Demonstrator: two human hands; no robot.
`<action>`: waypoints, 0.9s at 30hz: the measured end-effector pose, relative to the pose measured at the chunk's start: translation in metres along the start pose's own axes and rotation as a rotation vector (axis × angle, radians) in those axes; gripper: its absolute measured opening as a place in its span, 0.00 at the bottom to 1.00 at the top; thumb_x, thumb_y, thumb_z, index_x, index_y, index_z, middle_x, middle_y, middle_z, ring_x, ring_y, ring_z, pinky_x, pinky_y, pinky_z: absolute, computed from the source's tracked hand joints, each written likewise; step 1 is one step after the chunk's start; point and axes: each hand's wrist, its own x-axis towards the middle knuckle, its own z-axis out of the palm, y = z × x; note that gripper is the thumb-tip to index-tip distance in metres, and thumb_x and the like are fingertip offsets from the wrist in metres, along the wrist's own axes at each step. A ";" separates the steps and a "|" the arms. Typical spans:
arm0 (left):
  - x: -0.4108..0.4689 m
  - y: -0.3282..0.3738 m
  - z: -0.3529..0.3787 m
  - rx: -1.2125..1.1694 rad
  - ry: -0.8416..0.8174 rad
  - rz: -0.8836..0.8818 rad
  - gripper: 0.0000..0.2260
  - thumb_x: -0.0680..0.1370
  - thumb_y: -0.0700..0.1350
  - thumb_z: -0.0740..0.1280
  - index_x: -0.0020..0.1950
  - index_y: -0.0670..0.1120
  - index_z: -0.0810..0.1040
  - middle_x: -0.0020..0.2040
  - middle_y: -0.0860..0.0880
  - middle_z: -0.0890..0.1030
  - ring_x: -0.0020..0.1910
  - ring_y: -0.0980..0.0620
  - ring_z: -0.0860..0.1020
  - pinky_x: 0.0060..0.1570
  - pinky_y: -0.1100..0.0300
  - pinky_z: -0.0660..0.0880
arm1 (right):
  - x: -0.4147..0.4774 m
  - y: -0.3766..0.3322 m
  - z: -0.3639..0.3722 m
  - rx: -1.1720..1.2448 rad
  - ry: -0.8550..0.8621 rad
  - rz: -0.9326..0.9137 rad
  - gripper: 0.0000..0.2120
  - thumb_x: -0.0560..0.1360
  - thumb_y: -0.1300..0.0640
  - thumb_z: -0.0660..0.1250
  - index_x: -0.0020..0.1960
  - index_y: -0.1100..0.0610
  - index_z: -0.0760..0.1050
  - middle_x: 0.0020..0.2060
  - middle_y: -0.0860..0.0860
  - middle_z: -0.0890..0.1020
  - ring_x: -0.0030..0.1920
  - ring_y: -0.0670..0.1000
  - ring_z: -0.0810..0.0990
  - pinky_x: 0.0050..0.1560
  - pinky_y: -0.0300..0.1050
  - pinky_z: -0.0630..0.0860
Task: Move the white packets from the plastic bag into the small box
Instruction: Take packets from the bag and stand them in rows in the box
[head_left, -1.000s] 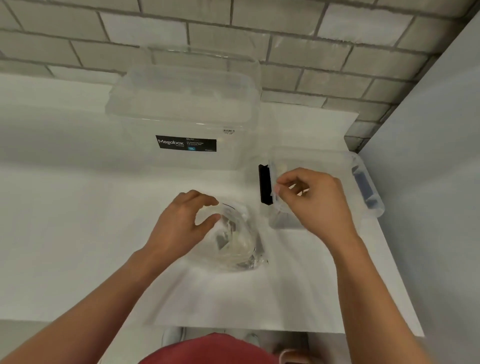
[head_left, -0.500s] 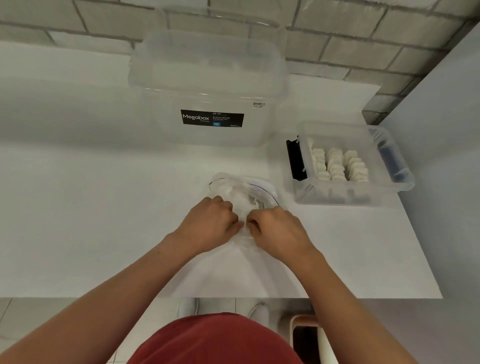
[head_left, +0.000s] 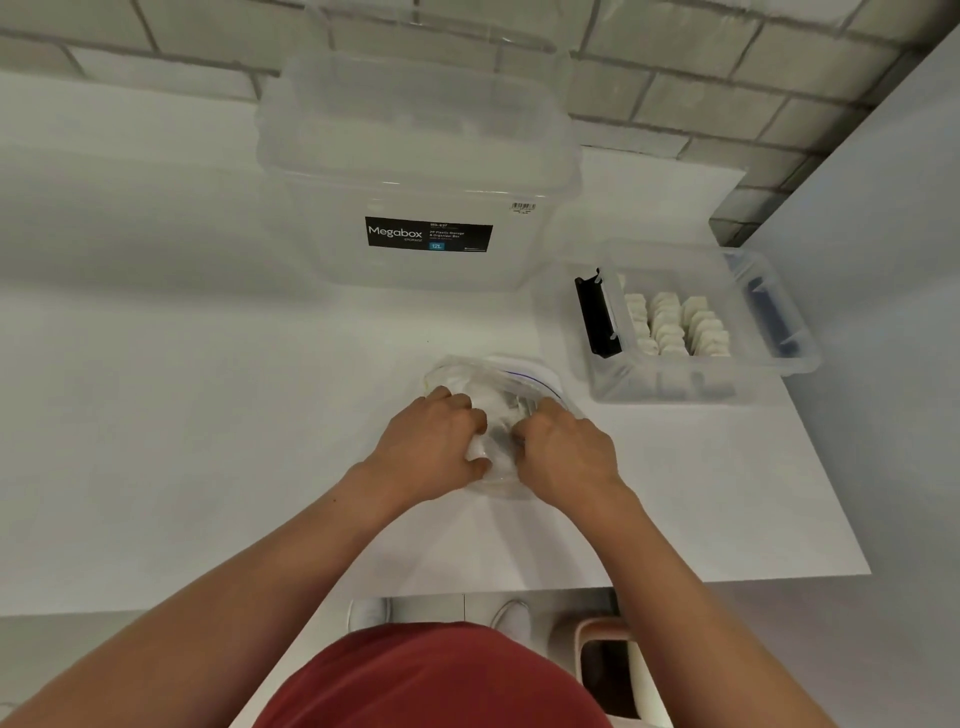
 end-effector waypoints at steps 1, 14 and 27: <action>0.000 0.000 -0.001 -0.035 0.014 -0.016 0.18 0.76 0.58 0.67 0.62 0.52 0.78 0.58 0.54 0.77 0.59 0.50 0.73 0.44 0.58 0.70 | 0.000 0.000 0.002 0.006 -0.007 -0.033 0.12 0.81 0.53 0.61 0.60 0.48 0.80 0.59 0.51 0.74 0.51 0.59 0.81 0.43 0.47 0.68; 0.007 0.001 0.006 -0.027 0.091 -0.131 0.14 0.77 0.53 0.67 0.59 0.48 0.81 0.58 0.49 0.76 0.60 0.47 0.71 0.49 0.57 0.72 | 0.009 0.003 -0.001 0.137 0.015 -0.096 0.13 0.80 0.49 0.62 0.62 0.47 0.78 0.59 0.49 0.79 0.58 0.59 0.80 0.49 0.50 0.75; -0.002 0.001 -0.026 -0.698 0.282 -0.228 0.23 0.71 0.49 0.78 0.64 0.55 0.77 0.52 0.57 0.81 0.49 0.60 0.80 0.49 0.63 0.78 | 0.008 0.022 -0.011 0.886 0.156 -0.082 0.06 0.76 0.52 0.72 0.43 0.52 0.82 0.36 0.51 0.84 0.38 0.54 0.82 0.45 0.54 0.80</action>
